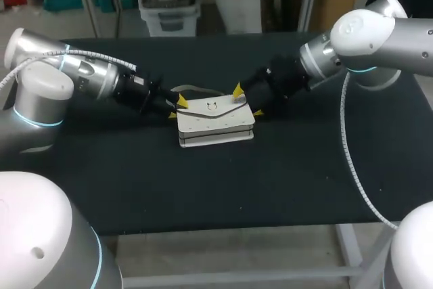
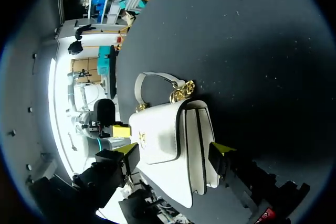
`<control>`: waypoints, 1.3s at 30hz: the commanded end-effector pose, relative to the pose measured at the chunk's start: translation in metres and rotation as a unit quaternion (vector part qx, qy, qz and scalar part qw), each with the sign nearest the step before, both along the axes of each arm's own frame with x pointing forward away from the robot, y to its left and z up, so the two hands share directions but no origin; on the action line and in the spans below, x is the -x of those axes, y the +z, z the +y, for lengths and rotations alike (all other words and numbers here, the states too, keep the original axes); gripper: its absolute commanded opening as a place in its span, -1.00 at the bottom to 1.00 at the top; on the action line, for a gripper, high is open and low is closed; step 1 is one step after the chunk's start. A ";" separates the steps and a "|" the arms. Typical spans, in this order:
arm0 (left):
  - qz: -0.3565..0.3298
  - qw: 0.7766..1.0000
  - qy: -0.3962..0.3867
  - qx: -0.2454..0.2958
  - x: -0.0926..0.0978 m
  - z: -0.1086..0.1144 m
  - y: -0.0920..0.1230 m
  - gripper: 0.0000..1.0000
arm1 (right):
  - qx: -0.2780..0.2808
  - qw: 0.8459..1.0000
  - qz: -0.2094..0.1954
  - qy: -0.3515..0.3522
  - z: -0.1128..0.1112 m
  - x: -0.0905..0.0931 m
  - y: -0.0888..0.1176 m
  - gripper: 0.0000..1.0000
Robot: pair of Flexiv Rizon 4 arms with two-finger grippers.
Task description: Pick up the bag, open it, inspect its contents, close it, and place it on the opposite side
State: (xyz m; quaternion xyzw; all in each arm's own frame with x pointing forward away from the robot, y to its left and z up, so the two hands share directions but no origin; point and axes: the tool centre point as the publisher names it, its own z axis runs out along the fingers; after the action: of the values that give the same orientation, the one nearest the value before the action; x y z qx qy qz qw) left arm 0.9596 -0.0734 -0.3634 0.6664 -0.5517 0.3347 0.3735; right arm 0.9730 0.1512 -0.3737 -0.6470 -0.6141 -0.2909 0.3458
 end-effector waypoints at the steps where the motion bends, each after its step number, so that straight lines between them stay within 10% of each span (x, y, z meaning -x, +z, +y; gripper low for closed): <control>1: -0.001 1.000 0.000 0.003 0.001 0.000 -0.001 -0.51 | -0.007 1.000 -0.003 0.000 0.001 -0.002 -0.001 0.88; 15: 0.001 1.000 -0.001 0.003 -0.003 -0.001 0.000 -0.36 | -0.014 1.000 -0.015 0.004 0.001 -0.001 0.006 -0.11; 39: 0.000 1.000 0.004 0.001 -0.004 0.002 0.002 -0.07 | -0.013 1.000 -0.006 0.004 -0.011 -0.006 0.002 -0.03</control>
State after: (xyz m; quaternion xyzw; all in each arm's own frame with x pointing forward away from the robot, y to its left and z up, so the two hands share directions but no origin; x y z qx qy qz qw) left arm 0.9641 -0.0713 -0.3599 0.6687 -0.5496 0.3353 0.3720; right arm 0.9763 0.1385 -0.3699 -0.6404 -0.6144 -0.3009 0.3490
